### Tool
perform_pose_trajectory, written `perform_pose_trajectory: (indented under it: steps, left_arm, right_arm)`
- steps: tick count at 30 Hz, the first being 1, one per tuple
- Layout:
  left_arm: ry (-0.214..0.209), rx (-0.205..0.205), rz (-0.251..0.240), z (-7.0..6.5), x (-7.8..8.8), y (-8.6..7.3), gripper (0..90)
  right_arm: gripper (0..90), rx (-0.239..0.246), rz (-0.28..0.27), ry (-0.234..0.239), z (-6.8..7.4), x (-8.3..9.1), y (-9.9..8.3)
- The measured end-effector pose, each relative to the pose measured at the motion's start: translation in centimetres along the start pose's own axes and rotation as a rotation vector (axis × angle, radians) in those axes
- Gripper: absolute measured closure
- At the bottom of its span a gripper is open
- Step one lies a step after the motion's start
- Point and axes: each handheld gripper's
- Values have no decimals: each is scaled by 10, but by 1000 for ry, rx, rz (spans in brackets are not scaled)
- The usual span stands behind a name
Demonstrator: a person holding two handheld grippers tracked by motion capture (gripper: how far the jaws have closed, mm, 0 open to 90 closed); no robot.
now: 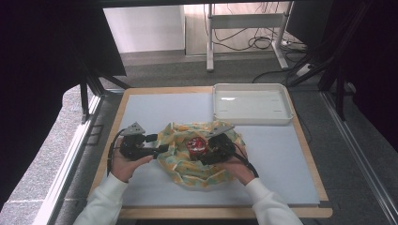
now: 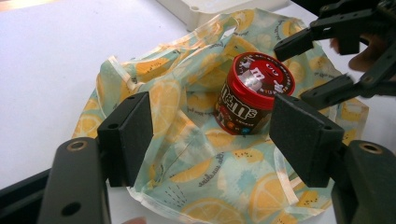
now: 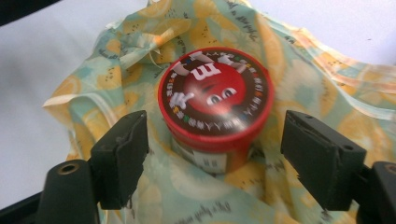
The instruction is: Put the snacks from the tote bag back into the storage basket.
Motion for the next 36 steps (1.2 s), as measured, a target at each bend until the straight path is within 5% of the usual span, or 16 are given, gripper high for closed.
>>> perform_pose_trajectory:
  steps: [9,14,26,36]
  left_arm:
    - [4,7,4,3,-1,-2,307]
    - [7,5,0,3,0,-2,309]
    - [10,1,-5,2,1,-1,316]
    - [10,2,10,2,-3,-2,317]
  right_arm:
    - [165,-12,50,-75,13,-34,9]
    - [245,19,55,-130,19,-42,8]
    - [252,26,43,-72,16,-33,7]
    - [253,25,-27,-28,15,-3,11]
Point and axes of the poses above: each handheld gripper's, and its own axes: x roughly backward along the jaws, y roughly out of its top, z roughly to its left, and after that the axes turned 6 degrees about -x, right-handed
